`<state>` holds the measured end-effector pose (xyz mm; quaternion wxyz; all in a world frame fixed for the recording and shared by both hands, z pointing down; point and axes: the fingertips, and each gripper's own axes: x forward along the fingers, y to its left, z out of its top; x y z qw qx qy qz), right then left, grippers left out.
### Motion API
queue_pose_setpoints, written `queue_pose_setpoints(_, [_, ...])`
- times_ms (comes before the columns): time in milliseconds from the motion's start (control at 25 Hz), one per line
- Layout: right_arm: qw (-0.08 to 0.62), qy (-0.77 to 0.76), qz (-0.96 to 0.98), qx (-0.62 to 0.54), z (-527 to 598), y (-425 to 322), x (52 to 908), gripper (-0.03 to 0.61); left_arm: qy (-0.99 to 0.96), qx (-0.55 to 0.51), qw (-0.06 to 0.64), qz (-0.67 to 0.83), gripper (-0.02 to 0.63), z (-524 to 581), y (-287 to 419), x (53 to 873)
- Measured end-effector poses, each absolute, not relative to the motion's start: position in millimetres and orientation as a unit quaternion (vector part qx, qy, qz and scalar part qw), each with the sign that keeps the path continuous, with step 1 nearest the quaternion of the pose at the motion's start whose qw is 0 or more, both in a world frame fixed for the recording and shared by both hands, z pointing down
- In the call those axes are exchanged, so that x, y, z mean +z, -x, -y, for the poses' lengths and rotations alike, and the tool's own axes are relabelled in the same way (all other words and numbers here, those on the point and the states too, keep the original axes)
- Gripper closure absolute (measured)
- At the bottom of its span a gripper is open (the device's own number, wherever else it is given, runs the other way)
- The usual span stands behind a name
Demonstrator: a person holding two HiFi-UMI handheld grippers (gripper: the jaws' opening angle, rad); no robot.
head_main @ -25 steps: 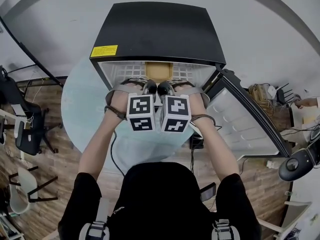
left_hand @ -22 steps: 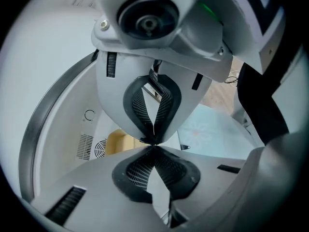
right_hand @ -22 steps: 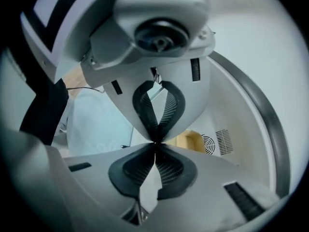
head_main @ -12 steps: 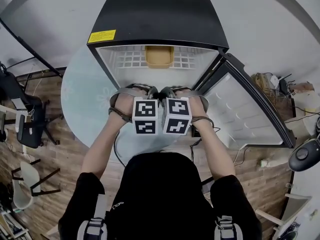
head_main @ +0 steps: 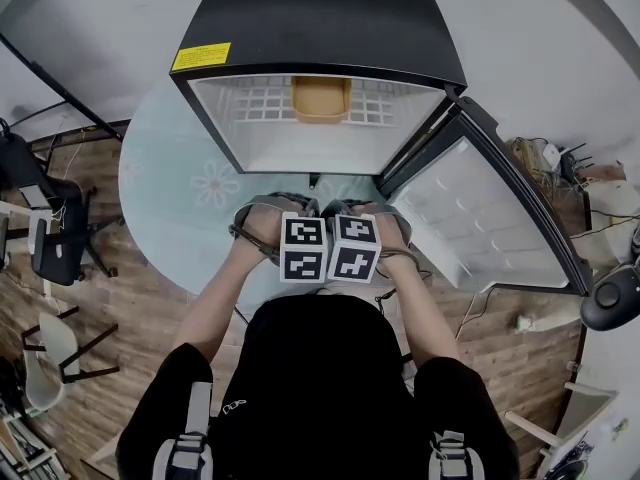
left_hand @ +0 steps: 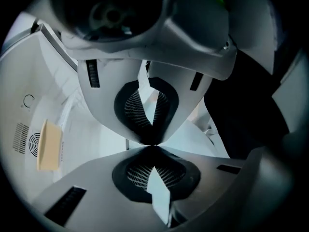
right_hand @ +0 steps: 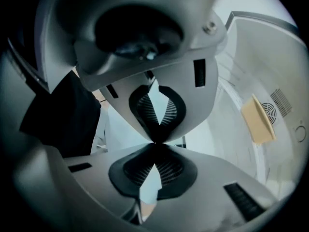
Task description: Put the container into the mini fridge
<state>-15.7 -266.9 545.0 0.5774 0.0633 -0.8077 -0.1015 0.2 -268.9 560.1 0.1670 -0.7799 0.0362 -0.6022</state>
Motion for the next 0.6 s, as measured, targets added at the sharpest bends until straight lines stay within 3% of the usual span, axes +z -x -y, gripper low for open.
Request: queue_pose_setpoints(600, [0.594, -0.026, 0.799, -0.088, 240.0, 5.8, 571.9, 0.572, 0.81, -0.579, 0.096, -0.027, 0.601, 240.1, -9.2, 587.1])
